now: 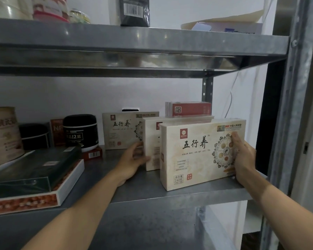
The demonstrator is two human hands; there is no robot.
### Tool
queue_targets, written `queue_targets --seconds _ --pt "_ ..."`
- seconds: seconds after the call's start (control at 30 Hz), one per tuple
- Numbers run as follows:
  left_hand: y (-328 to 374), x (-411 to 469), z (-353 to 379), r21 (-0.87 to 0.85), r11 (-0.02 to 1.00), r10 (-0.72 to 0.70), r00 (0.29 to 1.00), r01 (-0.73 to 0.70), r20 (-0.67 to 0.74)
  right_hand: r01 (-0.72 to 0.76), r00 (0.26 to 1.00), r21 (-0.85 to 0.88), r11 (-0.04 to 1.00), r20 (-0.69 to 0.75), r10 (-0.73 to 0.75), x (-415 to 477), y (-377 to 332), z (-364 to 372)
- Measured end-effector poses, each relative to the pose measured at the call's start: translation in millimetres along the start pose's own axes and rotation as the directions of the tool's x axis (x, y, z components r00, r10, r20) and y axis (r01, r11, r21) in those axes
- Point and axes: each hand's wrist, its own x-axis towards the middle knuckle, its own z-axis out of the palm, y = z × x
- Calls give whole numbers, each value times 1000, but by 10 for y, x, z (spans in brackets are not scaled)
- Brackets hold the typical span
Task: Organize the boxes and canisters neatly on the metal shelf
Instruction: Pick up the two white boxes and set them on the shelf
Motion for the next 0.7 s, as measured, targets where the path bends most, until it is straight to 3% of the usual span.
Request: queue_targets --seconds 0.4,0.7 --pt "-153 -104 -570 -24 994 -113 946 111 -305 -47 996 -21 999 75 48 -105 67 193" --pt "-72 -173 -570 -97 993 -92 929 61 -358 -74 990 -3 997 122 74 -271 79 475"
